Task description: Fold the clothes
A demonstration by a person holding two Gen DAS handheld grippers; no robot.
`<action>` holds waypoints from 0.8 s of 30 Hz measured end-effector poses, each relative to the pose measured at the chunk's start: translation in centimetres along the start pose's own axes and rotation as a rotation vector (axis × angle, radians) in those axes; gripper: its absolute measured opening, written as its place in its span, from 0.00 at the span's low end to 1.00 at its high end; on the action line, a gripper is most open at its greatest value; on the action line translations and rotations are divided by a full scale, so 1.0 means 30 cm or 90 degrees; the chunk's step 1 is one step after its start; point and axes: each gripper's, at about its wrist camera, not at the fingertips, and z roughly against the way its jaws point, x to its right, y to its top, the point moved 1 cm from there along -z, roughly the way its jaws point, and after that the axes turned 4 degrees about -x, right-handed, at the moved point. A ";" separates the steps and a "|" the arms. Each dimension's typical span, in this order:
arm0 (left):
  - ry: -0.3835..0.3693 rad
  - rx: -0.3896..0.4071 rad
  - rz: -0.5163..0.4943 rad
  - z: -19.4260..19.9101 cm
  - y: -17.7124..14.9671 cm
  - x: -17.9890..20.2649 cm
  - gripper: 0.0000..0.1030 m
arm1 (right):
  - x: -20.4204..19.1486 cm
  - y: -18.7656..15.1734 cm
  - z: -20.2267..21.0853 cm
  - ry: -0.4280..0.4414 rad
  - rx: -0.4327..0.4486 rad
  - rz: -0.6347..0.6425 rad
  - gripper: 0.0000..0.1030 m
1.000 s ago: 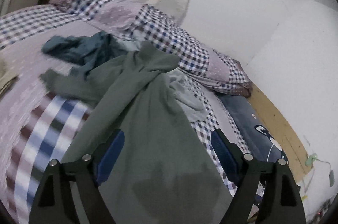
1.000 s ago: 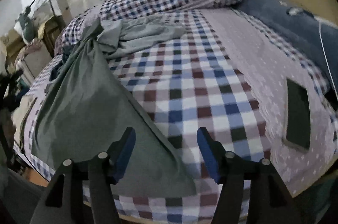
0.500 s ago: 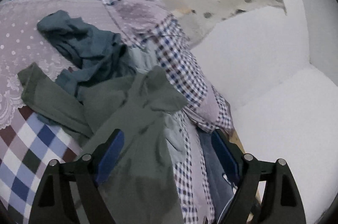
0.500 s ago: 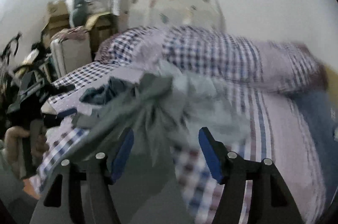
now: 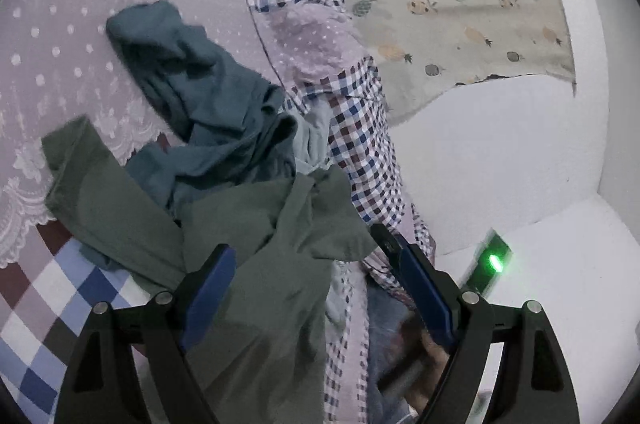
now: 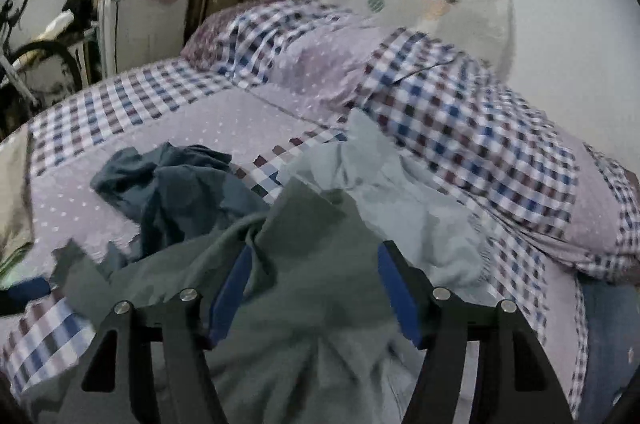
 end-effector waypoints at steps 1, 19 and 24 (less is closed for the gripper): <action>-0.002 -0.001 0.005 -0.005 0.000 -0.005 0.85 | 0.002 0.019 -0.042 0.011 -0.011 -0.013 0.66; -0.020 0.016 0.069 -0.023 0.014 -0.063 0.85 | 0.144 0.135 0.005 0.094 0.106 -0.164 0.01; -0.047 0.017 0.040 -0.015 0.014 -0.026 0.85 | 0.128 0.183 0.245 0.130 0.209 -0.130 0.01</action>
